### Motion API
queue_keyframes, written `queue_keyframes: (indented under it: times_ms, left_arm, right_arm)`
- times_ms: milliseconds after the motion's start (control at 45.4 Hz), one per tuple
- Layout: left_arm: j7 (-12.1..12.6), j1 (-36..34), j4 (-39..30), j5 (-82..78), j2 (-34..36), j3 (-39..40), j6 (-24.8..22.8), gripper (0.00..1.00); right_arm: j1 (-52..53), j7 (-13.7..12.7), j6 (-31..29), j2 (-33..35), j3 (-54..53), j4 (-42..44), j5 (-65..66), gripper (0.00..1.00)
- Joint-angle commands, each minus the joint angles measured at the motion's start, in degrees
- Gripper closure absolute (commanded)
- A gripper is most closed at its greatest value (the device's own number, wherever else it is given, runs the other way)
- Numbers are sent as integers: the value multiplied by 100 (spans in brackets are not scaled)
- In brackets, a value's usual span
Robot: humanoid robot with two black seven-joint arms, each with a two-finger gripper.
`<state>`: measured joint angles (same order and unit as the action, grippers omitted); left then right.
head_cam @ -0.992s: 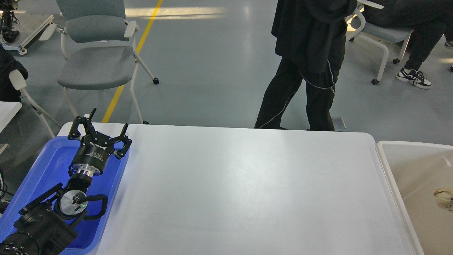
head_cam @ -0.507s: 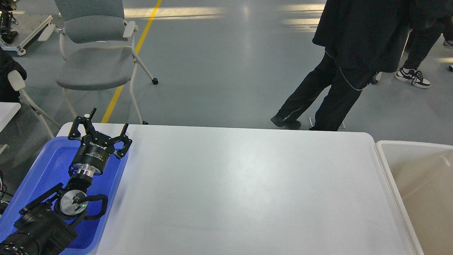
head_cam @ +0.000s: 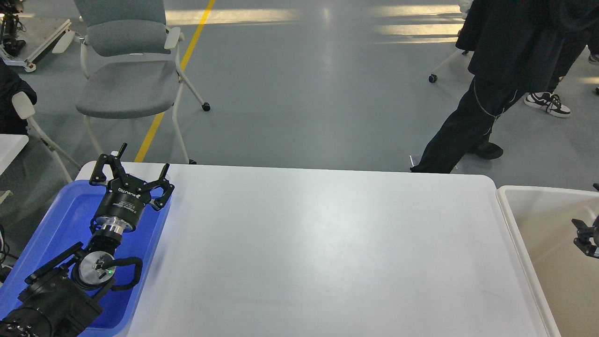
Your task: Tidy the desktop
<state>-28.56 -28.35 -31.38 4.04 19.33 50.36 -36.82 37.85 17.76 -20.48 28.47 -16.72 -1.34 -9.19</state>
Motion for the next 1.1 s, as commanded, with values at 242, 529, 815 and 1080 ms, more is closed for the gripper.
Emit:
queue_keyframes:
  times_ms: [242, 529, 815, 1080]
  left_arm:
    - [0, -4, 0, 0, 0, 0, 0, 0]
    - [0, -4, -9, -8, 0, 0, 0, 0]
    - [0, -4, -9, -8, 0, 0, -9, 0]
    - [0, -4, -9, -8, 0, 0, -1, 0]
  right_arm:
    - [3, 921, -1871, -973, -1430, -33, 14, 0]
    - [126, 1036, -1951, -1915, -1430, -357, 14, 0]
    - [627, 1028, -642, -2319, -1738, -1113, -329, 0]
    - [521, 1036, 510, -1713, -1149, -3223, 260, 0]
